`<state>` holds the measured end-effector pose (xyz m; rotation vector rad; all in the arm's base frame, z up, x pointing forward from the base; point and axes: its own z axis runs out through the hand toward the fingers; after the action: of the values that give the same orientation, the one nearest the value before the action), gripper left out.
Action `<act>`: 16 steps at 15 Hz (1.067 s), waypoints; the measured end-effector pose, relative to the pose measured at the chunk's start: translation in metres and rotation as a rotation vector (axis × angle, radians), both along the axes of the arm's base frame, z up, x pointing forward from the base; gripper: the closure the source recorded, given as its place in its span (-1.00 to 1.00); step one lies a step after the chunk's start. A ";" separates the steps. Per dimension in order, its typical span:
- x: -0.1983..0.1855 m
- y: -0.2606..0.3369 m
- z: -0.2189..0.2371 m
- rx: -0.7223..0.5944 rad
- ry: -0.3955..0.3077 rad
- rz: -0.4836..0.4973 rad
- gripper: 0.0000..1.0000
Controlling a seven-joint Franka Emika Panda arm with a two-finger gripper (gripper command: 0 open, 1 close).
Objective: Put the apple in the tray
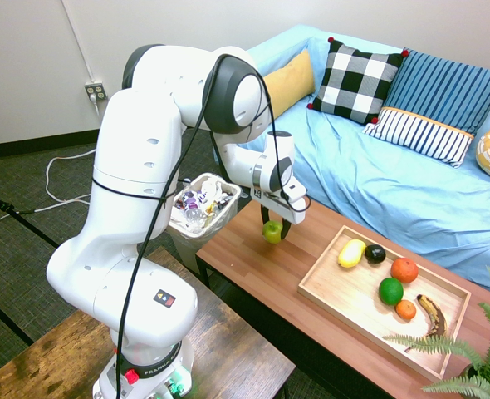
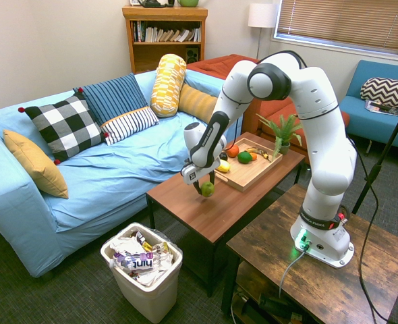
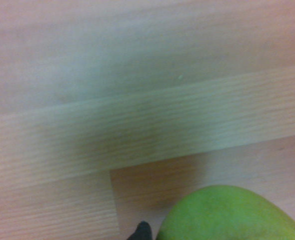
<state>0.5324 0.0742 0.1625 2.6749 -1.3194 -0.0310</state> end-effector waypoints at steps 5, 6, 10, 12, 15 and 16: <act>0.003 -0.069 0.053 -0.018 -0.040 -0.101 1.00; 0.002 -0.092 0.055 -0.020 -0.039 -0.126 1.00; -0.008 -0.187 0.057 -0.035 -0.031 -0.226 1.00; -0.016 -0.227 0.053 -0.049 -0.023 -0.277 1.00; -0.021 -0.276 0.031 -0.083 -0.015 -0.343 1.00; -0.020 -0.286 0.021 -0.093 -0.009 -0.356 1.00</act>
<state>0.5123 -0.2120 0.1834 2.3356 -1.7361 0.0003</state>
